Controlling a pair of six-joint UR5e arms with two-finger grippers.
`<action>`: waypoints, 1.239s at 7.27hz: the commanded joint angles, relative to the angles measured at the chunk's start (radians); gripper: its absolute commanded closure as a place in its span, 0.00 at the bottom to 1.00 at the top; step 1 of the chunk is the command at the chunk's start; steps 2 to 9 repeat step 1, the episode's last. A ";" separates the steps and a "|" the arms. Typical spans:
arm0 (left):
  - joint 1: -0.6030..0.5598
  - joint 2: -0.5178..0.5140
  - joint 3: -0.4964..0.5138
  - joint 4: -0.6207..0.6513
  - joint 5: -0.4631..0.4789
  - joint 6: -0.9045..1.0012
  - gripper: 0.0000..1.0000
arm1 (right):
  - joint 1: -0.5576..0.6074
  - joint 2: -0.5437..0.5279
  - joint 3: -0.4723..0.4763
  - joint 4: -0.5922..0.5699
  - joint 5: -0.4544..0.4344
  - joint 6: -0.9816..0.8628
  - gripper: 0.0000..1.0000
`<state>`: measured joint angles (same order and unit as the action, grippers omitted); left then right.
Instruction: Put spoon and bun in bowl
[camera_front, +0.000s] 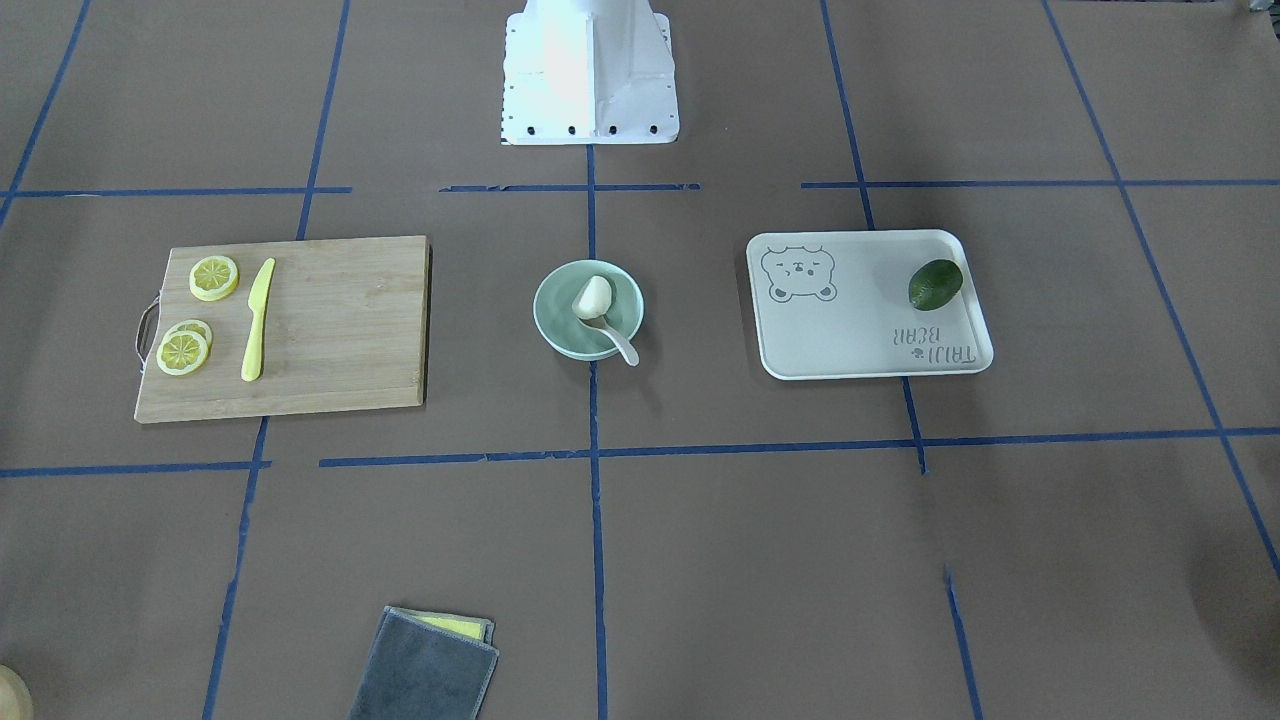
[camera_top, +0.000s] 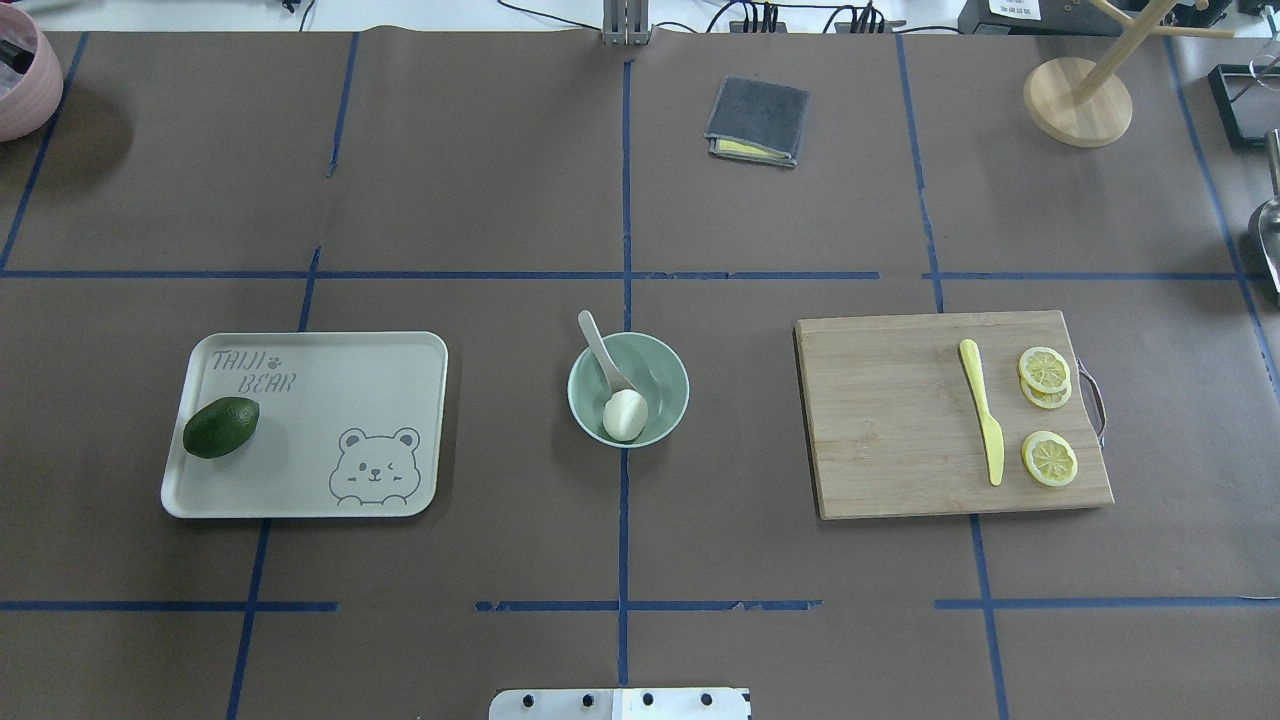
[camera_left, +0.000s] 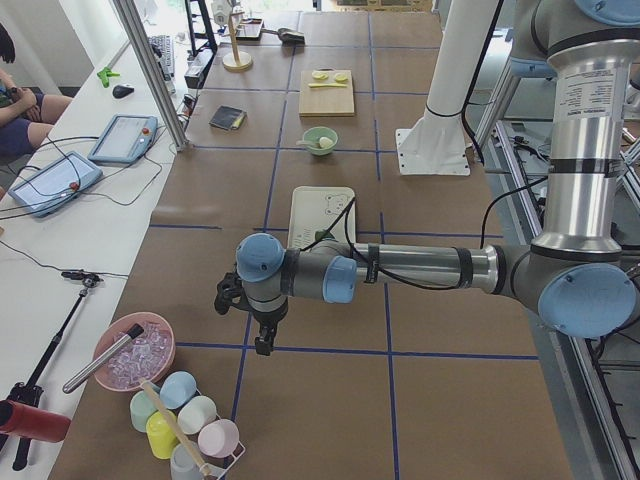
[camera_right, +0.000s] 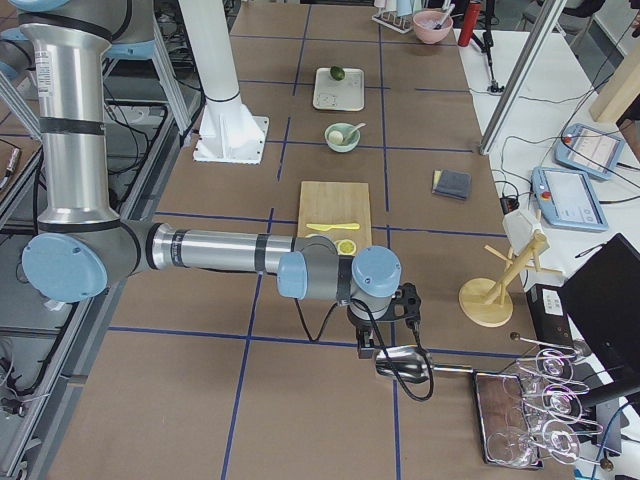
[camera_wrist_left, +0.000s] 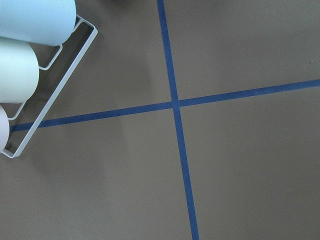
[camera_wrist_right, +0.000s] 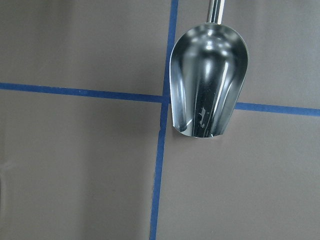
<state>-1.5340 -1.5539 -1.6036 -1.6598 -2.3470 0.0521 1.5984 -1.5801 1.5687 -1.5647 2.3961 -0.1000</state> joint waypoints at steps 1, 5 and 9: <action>0.000 0.000 0.001 0.000 0.000 0.000 0.00 | 0.000 0.000 0.001 0.000 0.000 -0.001 0.00; 0.000 0.000 0.001 0.000 0.000 0.000 0.00 | 0.000 0.000 0.001 0.000 0.000 -0.001 0.00; 0.000 0.000 0.001 0.000 0.000 0.000 0.00 | 0.000 0.000 0.001 0.000 0.000 -0.001 0.00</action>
